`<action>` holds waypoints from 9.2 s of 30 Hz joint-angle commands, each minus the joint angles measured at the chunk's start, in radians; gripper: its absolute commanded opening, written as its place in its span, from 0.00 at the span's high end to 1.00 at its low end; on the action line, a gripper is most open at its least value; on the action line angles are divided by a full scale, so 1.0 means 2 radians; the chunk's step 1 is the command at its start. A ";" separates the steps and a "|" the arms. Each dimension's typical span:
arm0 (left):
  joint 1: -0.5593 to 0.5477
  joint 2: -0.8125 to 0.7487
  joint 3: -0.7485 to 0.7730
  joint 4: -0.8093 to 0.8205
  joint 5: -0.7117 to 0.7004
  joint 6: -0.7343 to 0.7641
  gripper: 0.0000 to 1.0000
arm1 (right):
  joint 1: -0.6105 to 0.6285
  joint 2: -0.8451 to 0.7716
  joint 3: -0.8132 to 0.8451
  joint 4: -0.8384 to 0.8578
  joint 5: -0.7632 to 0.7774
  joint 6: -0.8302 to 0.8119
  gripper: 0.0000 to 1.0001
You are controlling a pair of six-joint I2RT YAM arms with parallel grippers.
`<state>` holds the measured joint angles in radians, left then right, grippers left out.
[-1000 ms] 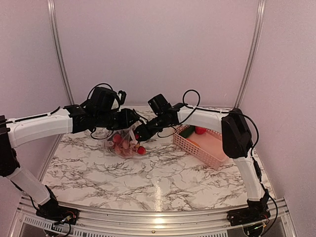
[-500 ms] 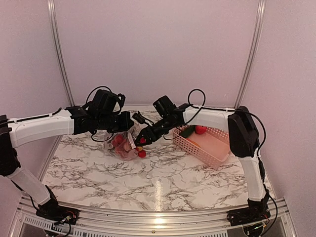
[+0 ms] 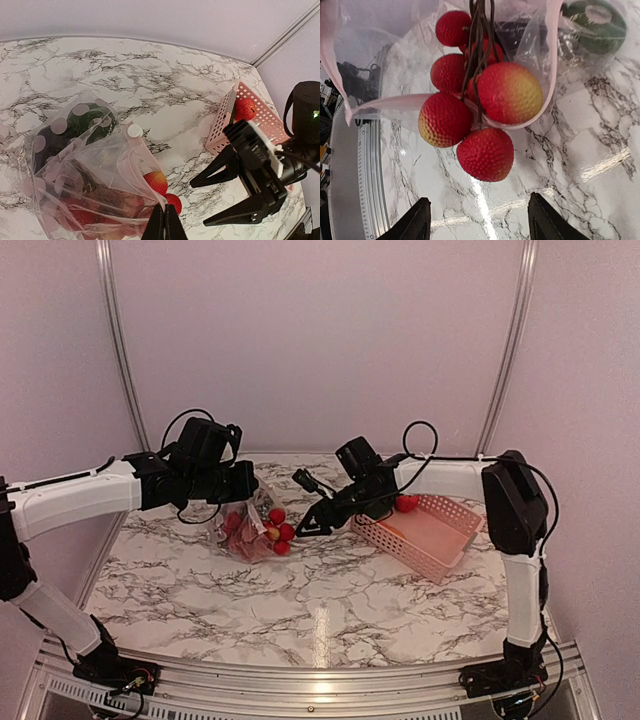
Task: Place the food in the zip-top bag and seal the zipper
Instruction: Adjust the fake fruit in the zipper food storage bag.
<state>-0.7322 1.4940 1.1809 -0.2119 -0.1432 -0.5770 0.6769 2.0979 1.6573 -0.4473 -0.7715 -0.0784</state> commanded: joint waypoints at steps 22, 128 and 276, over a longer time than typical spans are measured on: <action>0.008 -0.026 -0.006 -0.016 0.001 0.009 1.00 | 0.047 0.073 0.005 0.112 0.018 0.031 0.51; -0.030 -0.025 0.012 -0.021 0.010 0.023 1.00 | 0.048 0.042 0.182 -0.028 0.066 0.071 0.76; -0.029 -0.133 -0.114 0.076 -0.009 -0.037 1.00 | 0.091 0.155 0.247 0.067 0.012 0.121 1.00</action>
<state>-0.7658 1.2503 0.9119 -0.0719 -0.1917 -0.6651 0.8543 2.3249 2.0399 -0.2981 -0.8425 0.1402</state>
